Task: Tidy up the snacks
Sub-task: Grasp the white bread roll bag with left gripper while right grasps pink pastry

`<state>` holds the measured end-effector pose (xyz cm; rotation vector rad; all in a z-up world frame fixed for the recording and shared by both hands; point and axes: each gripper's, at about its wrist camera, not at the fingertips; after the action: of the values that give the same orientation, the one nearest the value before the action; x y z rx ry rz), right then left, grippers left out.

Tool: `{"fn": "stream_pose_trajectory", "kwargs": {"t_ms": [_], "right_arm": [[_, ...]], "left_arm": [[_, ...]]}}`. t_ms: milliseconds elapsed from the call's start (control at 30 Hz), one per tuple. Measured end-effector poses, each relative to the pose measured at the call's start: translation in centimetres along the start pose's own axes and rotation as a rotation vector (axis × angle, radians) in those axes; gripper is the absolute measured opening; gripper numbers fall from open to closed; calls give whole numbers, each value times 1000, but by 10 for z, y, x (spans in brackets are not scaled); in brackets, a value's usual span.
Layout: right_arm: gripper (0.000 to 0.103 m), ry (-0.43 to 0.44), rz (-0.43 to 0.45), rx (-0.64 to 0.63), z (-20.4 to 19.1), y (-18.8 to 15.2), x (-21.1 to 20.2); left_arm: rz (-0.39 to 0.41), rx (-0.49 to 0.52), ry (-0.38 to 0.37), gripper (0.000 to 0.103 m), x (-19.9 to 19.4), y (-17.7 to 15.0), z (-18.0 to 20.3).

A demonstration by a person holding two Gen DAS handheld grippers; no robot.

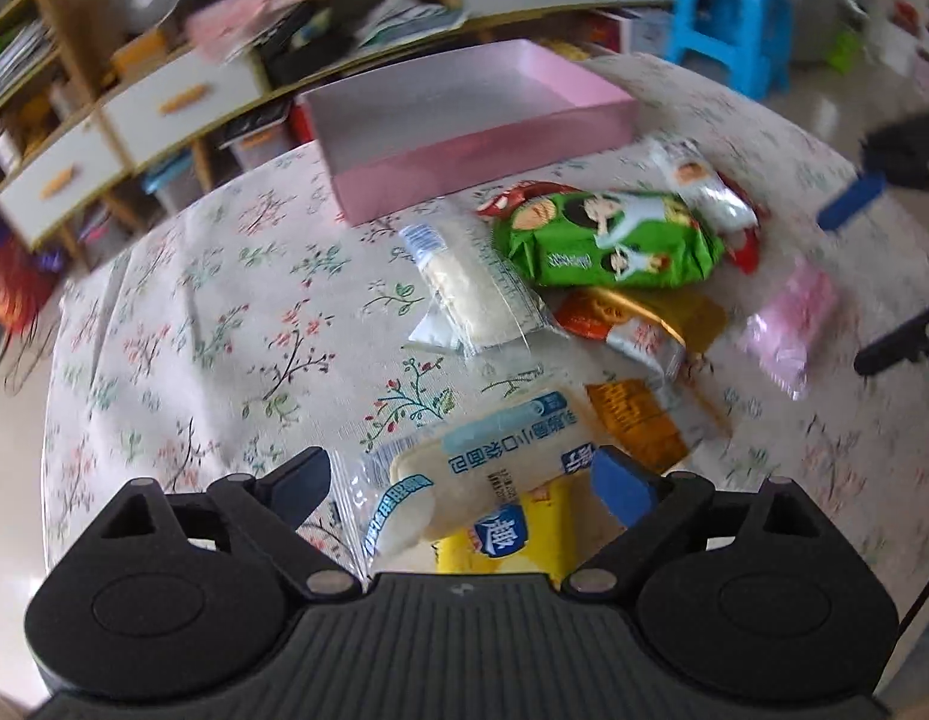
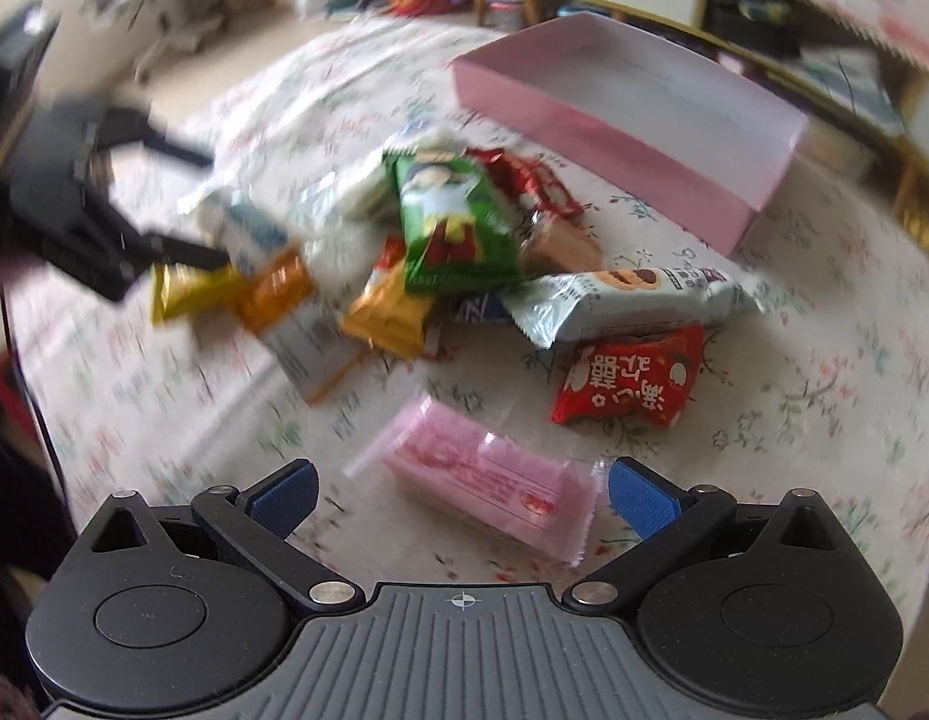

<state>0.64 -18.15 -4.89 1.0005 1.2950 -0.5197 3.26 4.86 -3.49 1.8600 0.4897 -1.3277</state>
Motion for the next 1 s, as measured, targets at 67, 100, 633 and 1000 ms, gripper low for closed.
{"fn": "stream_pose_trajectory", "kwargs": {"t_ms": [67,100,633,1000], "right_arm": [[103,-40,-20,-57,-8,-1,7],[103,-58,-34,-76,-9,1,11],[75,15,-71,-26,-12,16,24],[75,-91,-54,-141,-35,11,33]], "left_arm": [[-5,26,-16,93,5,1,-1],[-12,38,-19,93,7,1,0],[-22,140,-93,85,-2,0,12],[-9,206,100,70,17,7,29]]}}
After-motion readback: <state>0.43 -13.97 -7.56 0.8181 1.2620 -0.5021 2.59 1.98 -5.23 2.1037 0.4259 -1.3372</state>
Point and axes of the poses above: each gripper's, at about its wrist camera, not at the fingertips, and x roughly the way its jaws point, z to its right, y to its top, and after that the axes turned 11 degrees about -z, right-handed
